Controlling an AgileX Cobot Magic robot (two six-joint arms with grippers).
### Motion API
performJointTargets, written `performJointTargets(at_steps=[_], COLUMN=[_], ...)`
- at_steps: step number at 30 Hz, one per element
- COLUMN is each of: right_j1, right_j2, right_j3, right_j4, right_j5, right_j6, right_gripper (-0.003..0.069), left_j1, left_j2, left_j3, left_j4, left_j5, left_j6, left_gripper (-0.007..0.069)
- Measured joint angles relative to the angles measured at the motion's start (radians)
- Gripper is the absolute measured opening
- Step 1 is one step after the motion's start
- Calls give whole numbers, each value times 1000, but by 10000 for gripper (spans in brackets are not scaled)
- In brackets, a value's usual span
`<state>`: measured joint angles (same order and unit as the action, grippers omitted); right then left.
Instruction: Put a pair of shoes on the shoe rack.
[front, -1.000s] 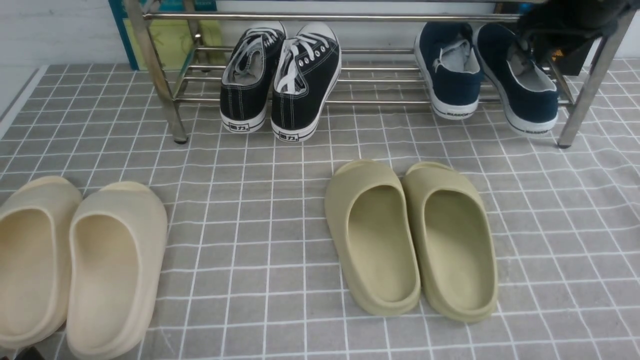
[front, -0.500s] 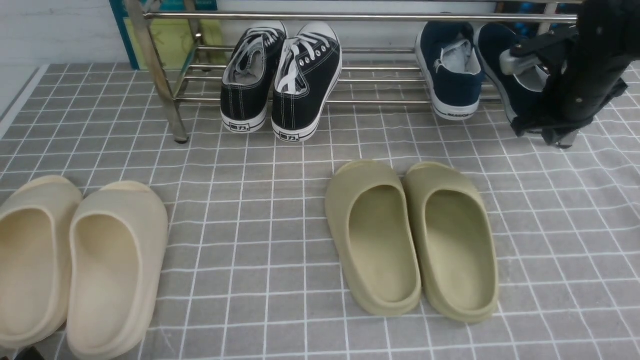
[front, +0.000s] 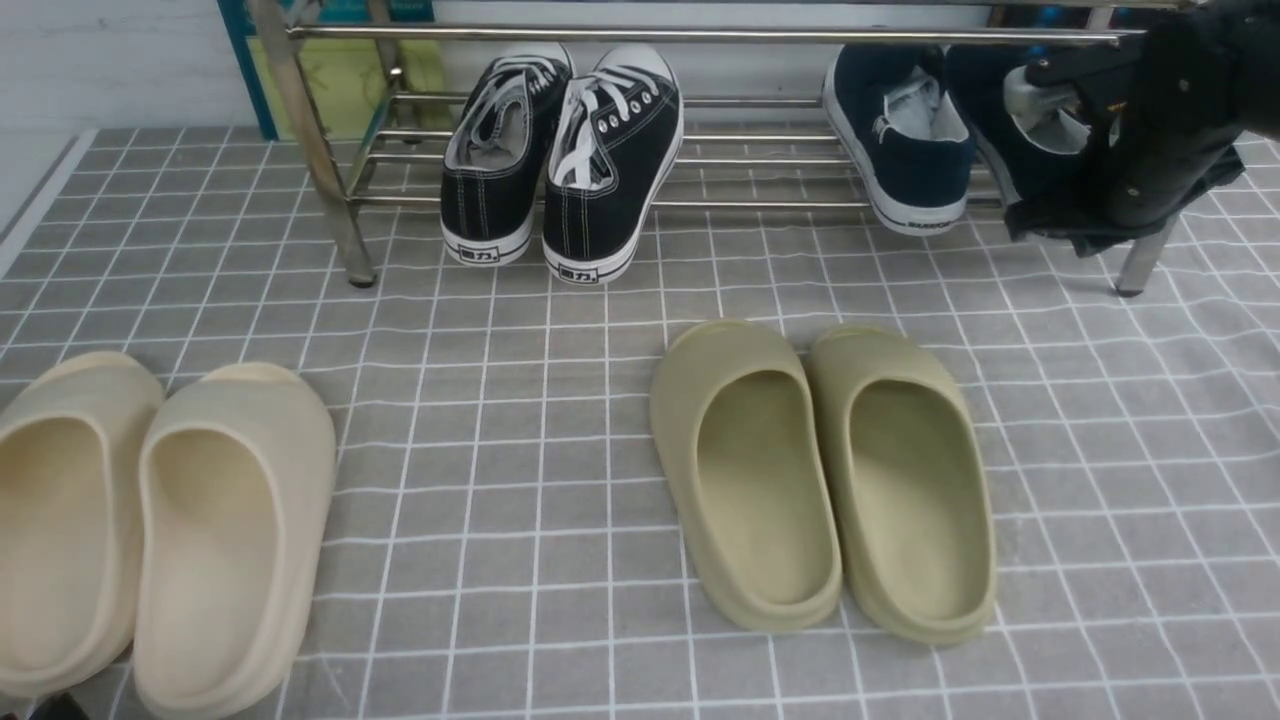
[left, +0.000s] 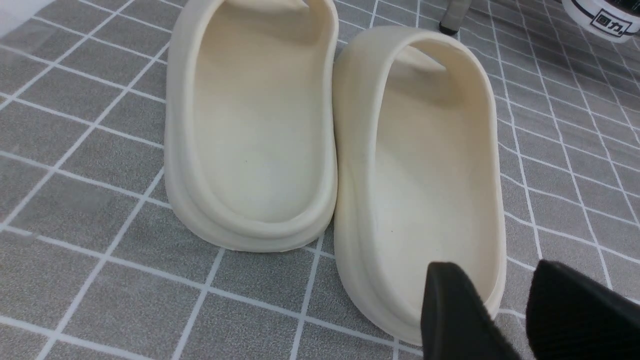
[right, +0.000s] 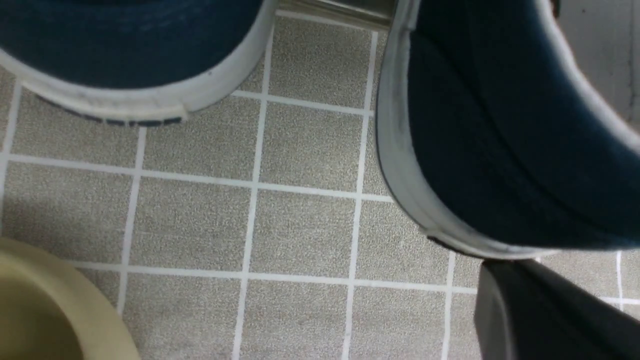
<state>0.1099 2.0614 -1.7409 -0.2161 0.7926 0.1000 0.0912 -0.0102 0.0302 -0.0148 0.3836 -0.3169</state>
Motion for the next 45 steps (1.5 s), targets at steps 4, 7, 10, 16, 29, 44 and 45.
performJointTargets(at_steps=[4,7,10,16,29,44,45], right_j1=[0,0,0,0,0,0,0], right_j2=[-74,-175,-283,-674,-1467,-1691,-1691], right_j3=[0,6,41,347,1015,1046,1046], right_j4=[10,49,94,194,205,158,158], right_j5=[60,93,89,-42,-349,-246,-246], right_j6=[2,9,12,-3,-26,-27,-27], right_gripper=[-2,-1,0,3,5,10,12], left_j1=[0,0,0,0,0,0,0], left_j2=[0,0,0,0,0,0,0], left_j3=[0,0,0,0,0,0,0], left_j4=[0,0,0,0,0,0,0], left_j5=[0,0,0,0,0,0,0], left_j6=[0,0,0,0,0,0,0], left_gripper=[239,239,239,239,239,239,239])
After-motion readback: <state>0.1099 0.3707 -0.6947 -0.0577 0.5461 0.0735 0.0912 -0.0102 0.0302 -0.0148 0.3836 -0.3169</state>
